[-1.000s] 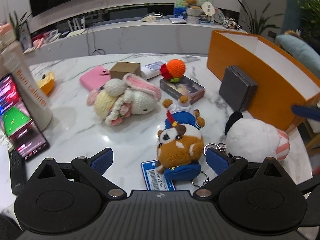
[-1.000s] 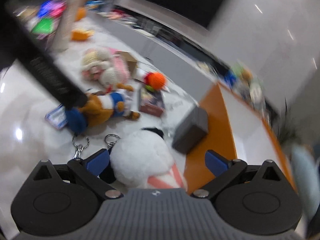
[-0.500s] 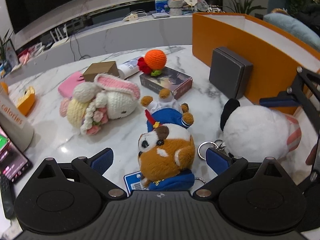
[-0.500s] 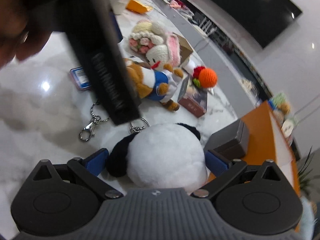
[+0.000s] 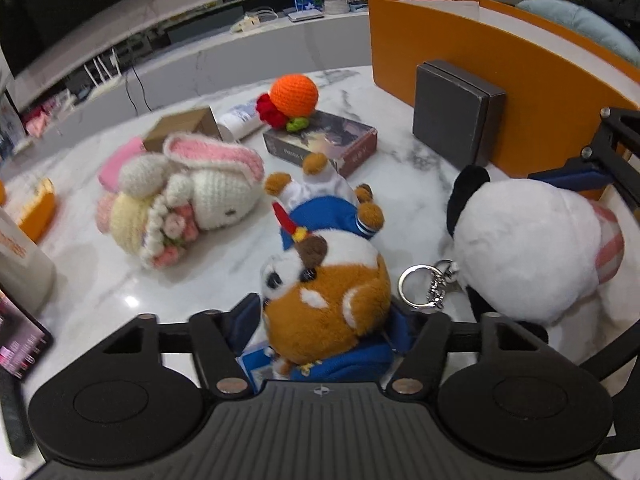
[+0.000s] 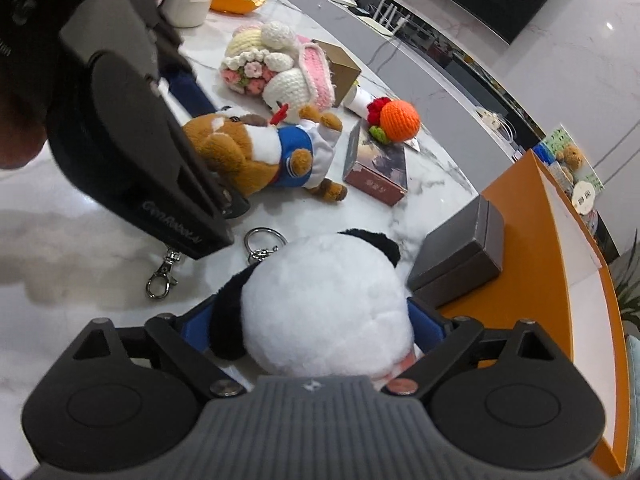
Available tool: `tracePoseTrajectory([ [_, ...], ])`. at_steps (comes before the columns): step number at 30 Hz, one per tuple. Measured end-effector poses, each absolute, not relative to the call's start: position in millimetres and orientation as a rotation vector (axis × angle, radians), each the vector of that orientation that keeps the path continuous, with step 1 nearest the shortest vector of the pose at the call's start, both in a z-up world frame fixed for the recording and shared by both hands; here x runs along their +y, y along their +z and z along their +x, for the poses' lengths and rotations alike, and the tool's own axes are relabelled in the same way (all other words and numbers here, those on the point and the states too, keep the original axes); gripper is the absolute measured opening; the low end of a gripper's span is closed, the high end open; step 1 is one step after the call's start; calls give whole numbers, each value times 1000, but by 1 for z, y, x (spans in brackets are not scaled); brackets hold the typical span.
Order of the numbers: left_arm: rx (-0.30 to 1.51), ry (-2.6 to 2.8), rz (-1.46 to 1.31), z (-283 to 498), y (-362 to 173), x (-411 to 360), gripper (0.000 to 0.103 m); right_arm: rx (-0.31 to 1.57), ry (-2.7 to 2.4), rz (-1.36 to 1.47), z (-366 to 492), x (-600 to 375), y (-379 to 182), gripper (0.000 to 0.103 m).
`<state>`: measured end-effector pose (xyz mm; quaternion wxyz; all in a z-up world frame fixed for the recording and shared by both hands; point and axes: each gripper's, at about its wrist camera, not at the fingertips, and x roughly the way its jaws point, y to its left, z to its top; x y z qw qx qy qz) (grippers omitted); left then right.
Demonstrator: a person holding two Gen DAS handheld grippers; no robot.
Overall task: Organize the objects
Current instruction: 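Grasp the brown dog plush with the left tool while the right tool grasps the white panda plush, then carry both plushes over the orange box with both tools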
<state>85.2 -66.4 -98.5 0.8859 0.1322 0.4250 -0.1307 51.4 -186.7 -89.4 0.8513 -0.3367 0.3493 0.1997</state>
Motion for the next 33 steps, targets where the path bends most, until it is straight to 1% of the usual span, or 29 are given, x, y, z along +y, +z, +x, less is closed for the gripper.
tracePoseTrajectory([
  [2,873,-278,244,84,-98,-62,69,745,407,-710,50,-186,-87,89],
  [6,851,-270,211,79,-96,-54,66,760,398,-675,49,-190,-82,85],
  [14,809,-251,147,69,-81,-34,65,777,432,-617,43,-189,-75,83],
  [18,774,-247,127,62,-68,-29,65,757,441,-603,37,-186,-69,83],
  [26,717,-270,124,50,-36,-26,65,675,436,-575,29,-185,-38,83],
  [33,661,-291,155,53,-6,-35,65,585,392,-506,34,-203,11,83],
])
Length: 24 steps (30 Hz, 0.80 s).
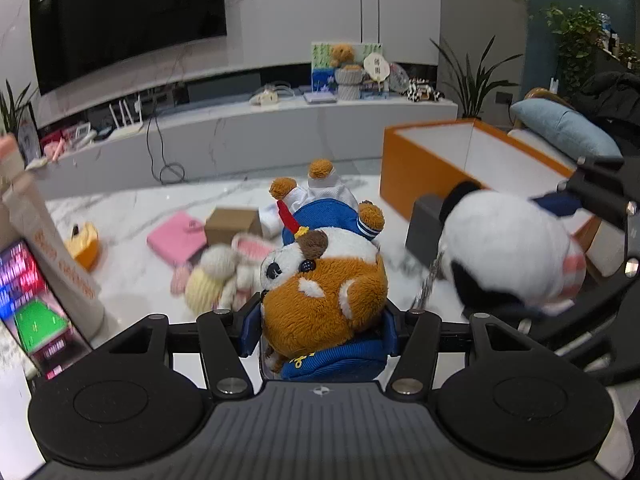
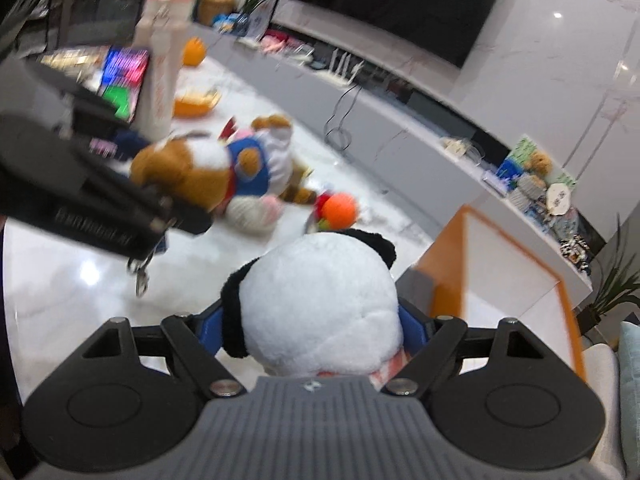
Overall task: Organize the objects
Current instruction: 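Carry both plushes over the orange box with both tools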
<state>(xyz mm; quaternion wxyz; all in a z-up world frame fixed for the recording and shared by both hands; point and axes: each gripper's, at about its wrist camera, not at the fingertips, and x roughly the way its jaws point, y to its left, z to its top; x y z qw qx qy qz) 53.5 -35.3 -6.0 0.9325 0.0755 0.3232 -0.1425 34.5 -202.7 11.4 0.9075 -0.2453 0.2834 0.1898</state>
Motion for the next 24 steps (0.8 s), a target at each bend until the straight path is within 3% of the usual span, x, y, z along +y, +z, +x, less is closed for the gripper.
tracePoseTrajectory([
  [14,568,-378,208,76,27,-97,65,495,187,-376,99,-288,94,83],
  [24,562,-490,231,87,14,-155,65,551,40,-200,122,-363,72,83],
])
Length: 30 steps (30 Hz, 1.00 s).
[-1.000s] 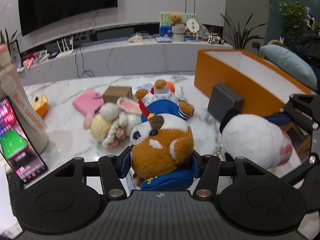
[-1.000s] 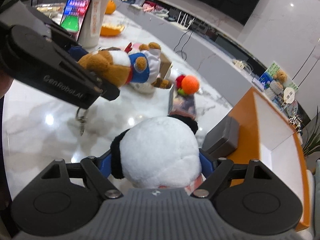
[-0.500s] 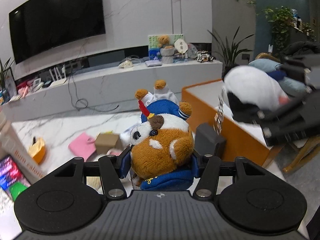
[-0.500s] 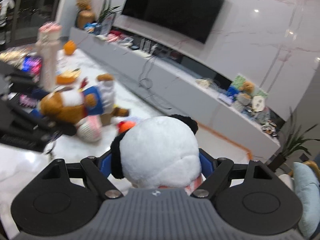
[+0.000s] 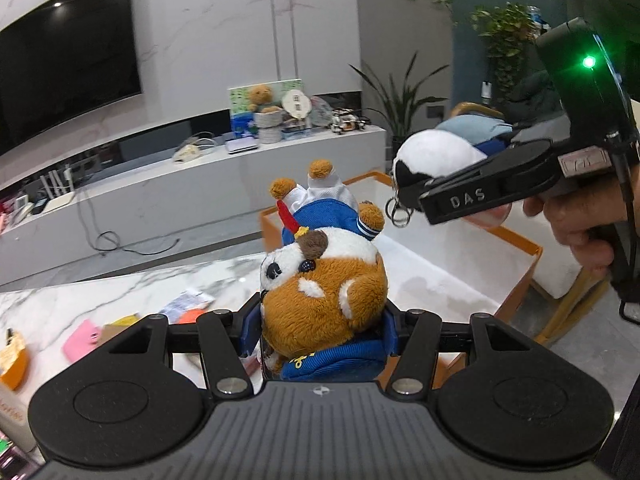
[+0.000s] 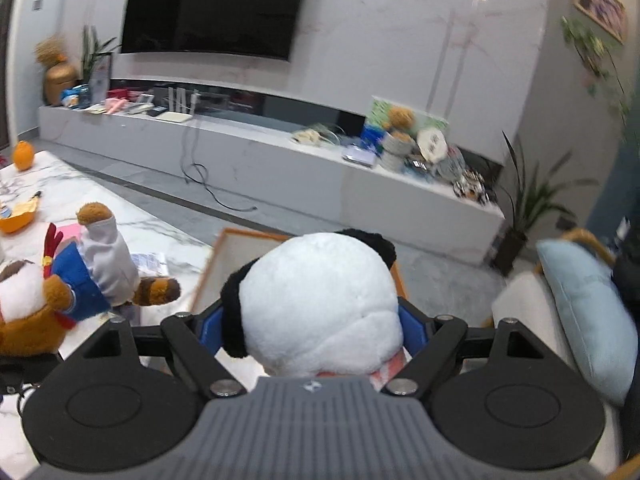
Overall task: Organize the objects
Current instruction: 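Carry both plushes over the orange box with both tools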
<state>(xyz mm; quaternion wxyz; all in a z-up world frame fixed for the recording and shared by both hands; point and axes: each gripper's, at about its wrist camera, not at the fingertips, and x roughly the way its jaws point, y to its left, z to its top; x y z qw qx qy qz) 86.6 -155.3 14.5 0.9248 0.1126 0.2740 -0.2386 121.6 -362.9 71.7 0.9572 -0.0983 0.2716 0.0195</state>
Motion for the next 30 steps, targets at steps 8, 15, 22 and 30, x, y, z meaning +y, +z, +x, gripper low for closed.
tracePoseTrajectory([
  [8,579,-553,234,93,4,-194,65,601,-1,-114,123,-402,55,83],
  [15,605,-554,230,98,-2,-214,66,625,-48,-100,136,-417,49,83],
  [22,644,-556,317,104,-17,-233,66,654,-29,-79,146,-422,44,83],
  [30,658,-558,382,103,-28,-251,66,702,-20,-74,150,-421,32,83],
])
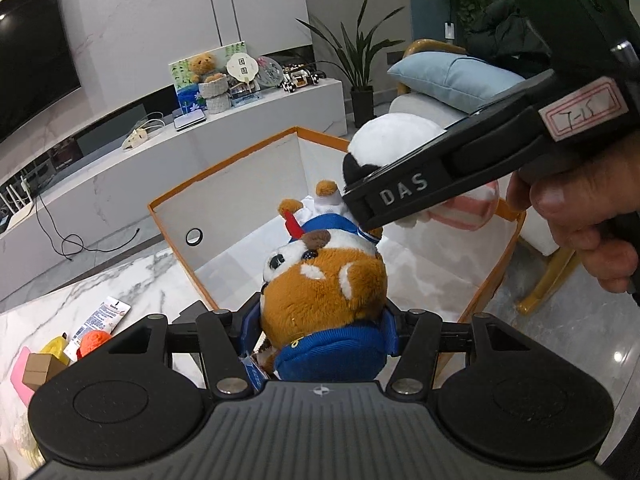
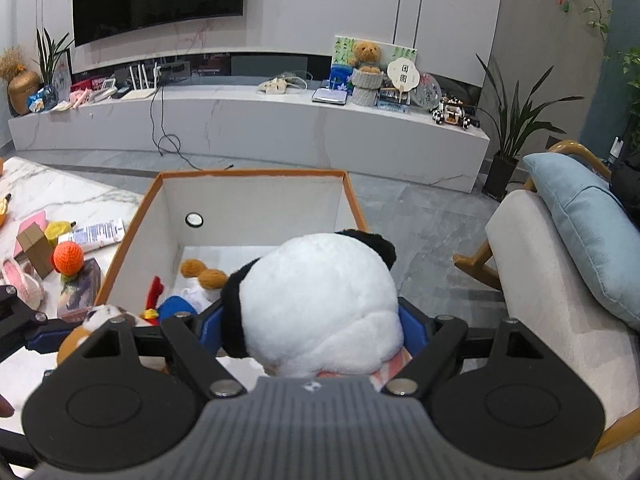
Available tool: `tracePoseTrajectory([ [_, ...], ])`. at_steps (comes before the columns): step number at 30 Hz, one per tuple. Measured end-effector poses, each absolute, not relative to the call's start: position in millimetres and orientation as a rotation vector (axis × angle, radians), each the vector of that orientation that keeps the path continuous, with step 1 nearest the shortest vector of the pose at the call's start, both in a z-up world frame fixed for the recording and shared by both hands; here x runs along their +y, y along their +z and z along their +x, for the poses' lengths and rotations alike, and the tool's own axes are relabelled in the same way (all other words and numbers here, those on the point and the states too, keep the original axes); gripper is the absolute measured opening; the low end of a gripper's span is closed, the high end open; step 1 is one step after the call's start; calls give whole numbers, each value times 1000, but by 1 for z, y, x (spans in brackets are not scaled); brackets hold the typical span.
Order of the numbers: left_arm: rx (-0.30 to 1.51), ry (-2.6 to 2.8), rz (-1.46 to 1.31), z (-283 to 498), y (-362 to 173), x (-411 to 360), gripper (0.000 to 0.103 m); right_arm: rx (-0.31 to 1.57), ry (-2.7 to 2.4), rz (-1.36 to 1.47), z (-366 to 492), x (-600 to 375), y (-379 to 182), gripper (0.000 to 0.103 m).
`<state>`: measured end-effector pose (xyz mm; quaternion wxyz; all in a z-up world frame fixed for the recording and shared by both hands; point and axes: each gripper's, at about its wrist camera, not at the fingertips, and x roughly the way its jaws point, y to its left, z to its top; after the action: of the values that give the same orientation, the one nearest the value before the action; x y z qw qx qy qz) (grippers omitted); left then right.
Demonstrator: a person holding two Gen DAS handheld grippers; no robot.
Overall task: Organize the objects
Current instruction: 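Carry both plushes over the orange box with both tools, then open both tools to drop the plushes into the orange box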
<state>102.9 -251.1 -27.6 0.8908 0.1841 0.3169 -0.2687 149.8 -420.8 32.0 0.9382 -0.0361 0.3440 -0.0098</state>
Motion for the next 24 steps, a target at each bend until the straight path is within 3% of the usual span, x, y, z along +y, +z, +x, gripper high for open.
tracePoseTrajectory([
  [24,760,-588,471,110,-44,-276,69,833,-2,-93,165,-412,5,84],
])
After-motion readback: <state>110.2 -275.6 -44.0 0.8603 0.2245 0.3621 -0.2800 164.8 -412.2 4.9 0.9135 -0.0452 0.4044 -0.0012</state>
